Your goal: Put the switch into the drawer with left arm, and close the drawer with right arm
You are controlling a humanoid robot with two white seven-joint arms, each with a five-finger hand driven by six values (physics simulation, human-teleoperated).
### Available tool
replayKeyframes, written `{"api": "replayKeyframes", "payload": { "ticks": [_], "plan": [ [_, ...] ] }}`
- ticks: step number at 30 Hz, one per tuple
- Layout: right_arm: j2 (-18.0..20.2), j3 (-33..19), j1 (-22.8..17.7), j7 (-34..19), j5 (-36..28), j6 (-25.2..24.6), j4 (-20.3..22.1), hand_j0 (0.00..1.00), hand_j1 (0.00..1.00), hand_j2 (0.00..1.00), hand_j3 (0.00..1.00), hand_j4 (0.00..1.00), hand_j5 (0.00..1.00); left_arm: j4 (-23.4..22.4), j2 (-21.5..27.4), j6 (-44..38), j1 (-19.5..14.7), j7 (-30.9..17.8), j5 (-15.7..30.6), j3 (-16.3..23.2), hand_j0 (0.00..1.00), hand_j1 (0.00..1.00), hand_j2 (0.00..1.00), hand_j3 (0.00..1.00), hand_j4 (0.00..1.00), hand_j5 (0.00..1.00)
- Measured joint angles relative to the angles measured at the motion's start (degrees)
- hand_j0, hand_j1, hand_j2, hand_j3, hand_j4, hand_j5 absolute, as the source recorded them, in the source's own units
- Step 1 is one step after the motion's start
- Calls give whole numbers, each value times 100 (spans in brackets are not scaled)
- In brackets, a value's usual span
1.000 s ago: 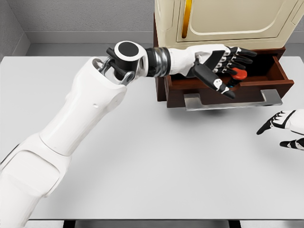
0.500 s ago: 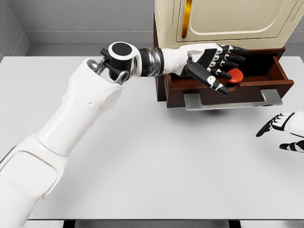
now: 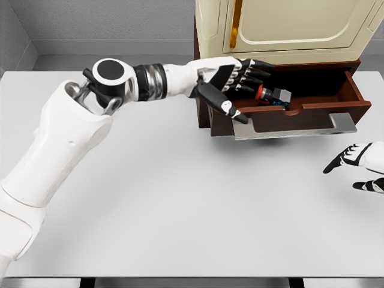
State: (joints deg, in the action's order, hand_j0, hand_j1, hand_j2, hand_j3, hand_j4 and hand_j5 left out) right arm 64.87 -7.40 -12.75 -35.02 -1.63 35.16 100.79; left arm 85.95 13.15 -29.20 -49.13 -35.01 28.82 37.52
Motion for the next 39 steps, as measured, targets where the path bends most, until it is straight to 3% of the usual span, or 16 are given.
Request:
{"api": "replayKeyframes", "payload": {
  "ticks": [4,7,11,13,15,17,21,24,30,39],
  "plan": [
    [-12,-15,97,0,-4,-1,0,64,64,64,64,64,64,876,502,618,439,-1,1,-218,100,100,100,100,100,100],
    [-15,-19,185,0,-29,-1,0,64,64,64,64,64,64,1275,1093,1939,835,-1,35,-468,100,100,100,100,100,100],
    [-13,-6,352,0,-101,1,0,64,64,64,64,64,64,1446,2025,4317,2143,-1,142,-1011,100,100,100,100,100,100],
    [-11,1,360,0,-124,1,0,64,64,64,64,64,64,1472,2428,5331,3148,-1,165,-1466,100,100,100,100,100,100],
    [-10,6,360,0,-138,0,0,65,65,65,65,65,65,1435,2709,5868,3559,-2,158,-1915,100,100,100,100,100,100],
    [-9,8,396,0,-144,0,0,65,65,65,65,65,65,1086,3045,6141,3656,-2,147,-2173,100,100,100,100,100,100],
    [-4,19,536,-1,-150,0,-5,65,65,65,65,65,65,-388,3279,6352,3683,0,-437,-2364,100,100,100,100,100,100],
    [-1,80,633,-2,-146,0,-7,65,65,65,65,65,65,-899,3289,6403,3692,-1,-832,-2408,100,100,100,100,100,100],
    [-1,456,1151,-2,-124,-3,-38,67,67,67,67,67,67,-1158,3284,6429,3718,-1,-1037,-2429,100,100,100,100,100,100],
    [-21,834,1283,-11,2,-10,-218,68,68,68,68,68,68,-1196,3283,6433,3727,-1,-1066,-2433,100,100,100,100,100,100]
  ]
}}
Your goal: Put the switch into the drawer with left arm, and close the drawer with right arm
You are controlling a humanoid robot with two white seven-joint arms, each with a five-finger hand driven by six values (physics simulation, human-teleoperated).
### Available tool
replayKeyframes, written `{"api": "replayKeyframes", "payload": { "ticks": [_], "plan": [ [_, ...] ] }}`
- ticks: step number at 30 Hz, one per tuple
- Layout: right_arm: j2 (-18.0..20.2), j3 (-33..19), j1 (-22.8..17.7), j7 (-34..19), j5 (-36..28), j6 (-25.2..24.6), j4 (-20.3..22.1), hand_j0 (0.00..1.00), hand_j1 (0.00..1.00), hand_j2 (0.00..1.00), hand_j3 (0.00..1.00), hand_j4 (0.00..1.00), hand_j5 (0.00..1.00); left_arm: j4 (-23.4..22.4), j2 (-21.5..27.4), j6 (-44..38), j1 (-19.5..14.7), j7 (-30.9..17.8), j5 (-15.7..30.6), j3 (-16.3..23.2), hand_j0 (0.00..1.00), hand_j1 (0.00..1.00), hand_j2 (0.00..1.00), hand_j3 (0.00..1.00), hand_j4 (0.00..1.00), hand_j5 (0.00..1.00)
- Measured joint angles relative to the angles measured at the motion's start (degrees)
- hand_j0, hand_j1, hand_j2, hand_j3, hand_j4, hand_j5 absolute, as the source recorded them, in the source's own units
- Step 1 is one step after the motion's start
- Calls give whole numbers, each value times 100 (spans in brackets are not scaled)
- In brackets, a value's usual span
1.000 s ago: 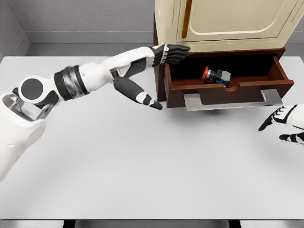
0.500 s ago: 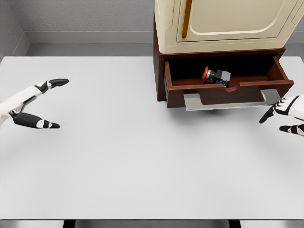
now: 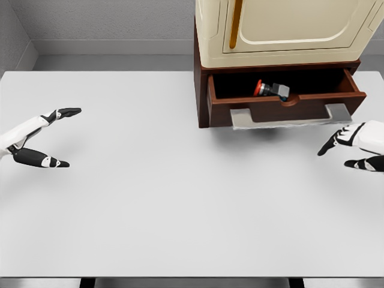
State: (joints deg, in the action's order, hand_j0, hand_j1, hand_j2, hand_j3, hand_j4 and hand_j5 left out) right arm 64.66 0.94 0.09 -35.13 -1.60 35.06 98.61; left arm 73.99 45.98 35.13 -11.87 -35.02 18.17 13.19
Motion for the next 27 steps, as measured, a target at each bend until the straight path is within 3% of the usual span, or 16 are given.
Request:
{"api": "replayKeyframes", "payload": {
  "ticks": [4,7,14,27],
  "plan": [
    [-11,25,202,8,25,7,-99,69,69,69,69,69,69,-2,0,0,0,0,-1,0,100,100,100,100,100,100],
    [-26,266,624,11,26,4,-120,69,69,69,69,69,69,-2,0,0,-9,0,-1,1,100,100,100,100,100,100],
    [-81,691,738,11,85,10,-159,71,71,71,71,71,71,-2,0,0,-9,0,-1,0,100,100,100,100,100,100],
    [-223,771,1134,3,186,13,-337,65,65,65,65,65,65,-8,1,0,-9,0,-1,0,100,100,100,100,100,100]
  ]
}}
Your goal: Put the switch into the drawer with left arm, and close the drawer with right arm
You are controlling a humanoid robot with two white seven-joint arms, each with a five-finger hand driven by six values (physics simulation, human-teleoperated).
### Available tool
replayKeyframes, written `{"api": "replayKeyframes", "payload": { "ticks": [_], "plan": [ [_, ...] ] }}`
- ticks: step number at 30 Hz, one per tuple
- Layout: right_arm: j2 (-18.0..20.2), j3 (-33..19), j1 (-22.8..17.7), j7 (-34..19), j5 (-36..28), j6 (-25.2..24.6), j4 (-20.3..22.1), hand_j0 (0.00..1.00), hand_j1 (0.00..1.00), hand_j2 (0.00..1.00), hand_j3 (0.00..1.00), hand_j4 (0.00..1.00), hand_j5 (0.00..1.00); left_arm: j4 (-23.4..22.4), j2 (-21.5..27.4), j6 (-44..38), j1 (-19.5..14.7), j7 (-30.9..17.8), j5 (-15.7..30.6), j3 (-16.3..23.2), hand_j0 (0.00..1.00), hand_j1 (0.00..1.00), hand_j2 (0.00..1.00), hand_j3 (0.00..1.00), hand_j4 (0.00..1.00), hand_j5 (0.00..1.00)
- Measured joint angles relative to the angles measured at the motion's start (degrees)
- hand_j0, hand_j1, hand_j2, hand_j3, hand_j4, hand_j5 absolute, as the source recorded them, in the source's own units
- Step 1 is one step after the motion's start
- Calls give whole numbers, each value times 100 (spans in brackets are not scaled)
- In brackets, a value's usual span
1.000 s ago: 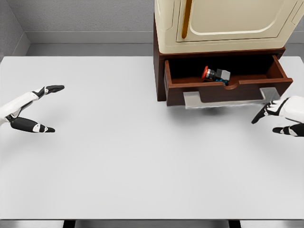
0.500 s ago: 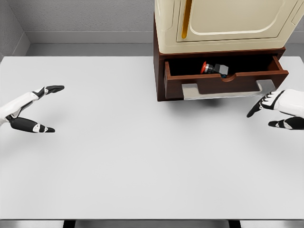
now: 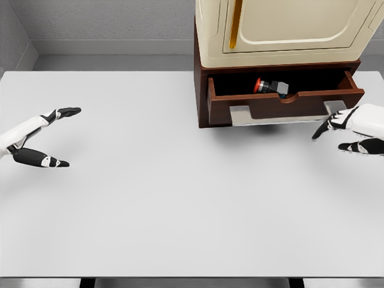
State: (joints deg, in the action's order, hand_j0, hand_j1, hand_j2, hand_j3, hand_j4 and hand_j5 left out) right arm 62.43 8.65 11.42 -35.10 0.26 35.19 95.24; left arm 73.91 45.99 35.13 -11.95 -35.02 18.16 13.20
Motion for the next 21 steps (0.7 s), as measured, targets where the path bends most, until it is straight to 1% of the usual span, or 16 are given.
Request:
{"api": "replayKeyframes", "payload": {
  "ticks": [4,7,11,13,15,16,17,21],
  "plan": [
    [-59,183,299,3,31,-13,-69,65,65,65,65,65,65,-1,1,0,0,0,0,0,100,100,100,100,100,100],
    [-102,292,352,25,-31,-66,-154,65,65,65,65,65,65,-2,1,0,0,0,0,-1,100,100,100,100,100,100],
    [-181,564,642,14,72,-34,-375,65,65,65,65,65,65,-2,6,0,0,0,0,0,100,100,100,100,100,100],
    [-272,670,853,10,113,-30,-514,65,65,65,65,65,65,-2,7,0,9,0,-1,0,100,100,100,100,100,100],
    [-402,852,1230,3,187,-14,-679,65,65,65,65,65,65,-2,7,0,0,0,0,0,100,100,100,100,100,100],
    [-479,946,1337,14,164,-38,-777,65,65,65,65,65,65,-2,8,0,0,0,-1,0,100,100,100,100,100,100],
    [-537,987,1346,38,-17,-146,-856,65,65,65,65,65,65,-2,8,0,0,0,-1,-1,100,100,100,100,100,100],
    [-666,1141,1354,-18,109,-89,-1018,66,66,66,66,66,66,-1,8,0,0,0,0,-3,100,100,100,100,100,100]
  ]
}}
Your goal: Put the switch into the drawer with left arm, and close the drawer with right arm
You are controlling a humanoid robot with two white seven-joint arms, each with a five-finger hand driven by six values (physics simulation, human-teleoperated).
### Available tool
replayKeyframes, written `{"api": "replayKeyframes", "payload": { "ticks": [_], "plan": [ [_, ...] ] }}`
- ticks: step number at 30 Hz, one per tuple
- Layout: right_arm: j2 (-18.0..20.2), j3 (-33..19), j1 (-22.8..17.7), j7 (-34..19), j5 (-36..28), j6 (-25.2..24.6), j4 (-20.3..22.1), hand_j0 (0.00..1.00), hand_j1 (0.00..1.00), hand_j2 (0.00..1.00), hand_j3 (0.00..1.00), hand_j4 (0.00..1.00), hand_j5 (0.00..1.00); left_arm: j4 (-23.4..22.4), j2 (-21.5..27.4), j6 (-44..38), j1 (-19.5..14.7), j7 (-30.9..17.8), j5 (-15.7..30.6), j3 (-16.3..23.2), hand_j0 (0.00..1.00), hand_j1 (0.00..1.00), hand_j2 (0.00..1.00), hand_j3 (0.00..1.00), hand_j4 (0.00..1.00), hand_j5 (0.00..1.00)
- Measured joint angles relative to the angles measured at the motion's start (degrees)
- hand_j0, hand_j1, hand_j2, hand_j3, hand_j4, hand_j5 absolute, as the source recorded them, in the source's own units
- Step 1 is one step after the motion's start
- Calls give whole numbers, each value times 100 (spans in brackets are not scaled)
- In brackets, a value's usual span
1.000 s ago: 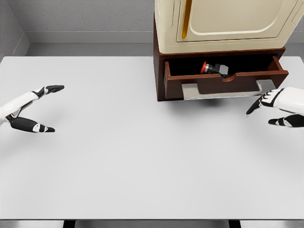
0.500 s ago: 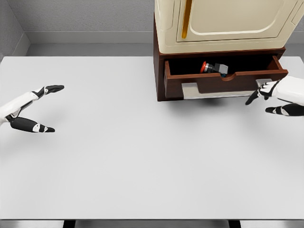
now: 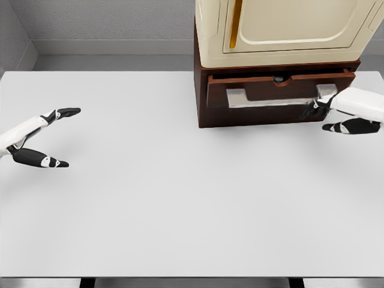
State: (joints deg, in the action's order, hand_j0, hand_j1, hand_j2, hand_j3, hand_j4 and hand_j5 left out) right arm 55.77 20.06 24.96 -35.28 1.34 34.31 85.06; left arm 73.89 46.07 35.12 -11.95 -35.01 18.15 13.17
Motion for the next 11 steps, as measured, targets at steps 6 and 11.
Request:
{"api": "replayKeyframes", "payload": {
  "ticks": [6,11],
  "plan": [
    [-124,176,193,23,190,73,-131,66,66,66,66,66,66,-1,0,0,0,0,3,-3,100,100,100,100,100,100],
    [-143,232,123,25,246,85,-145,92,92,92,92,92,92,-6,11,0,9,0,-3,7,100,100,100,100,100,100]
  ]
}}
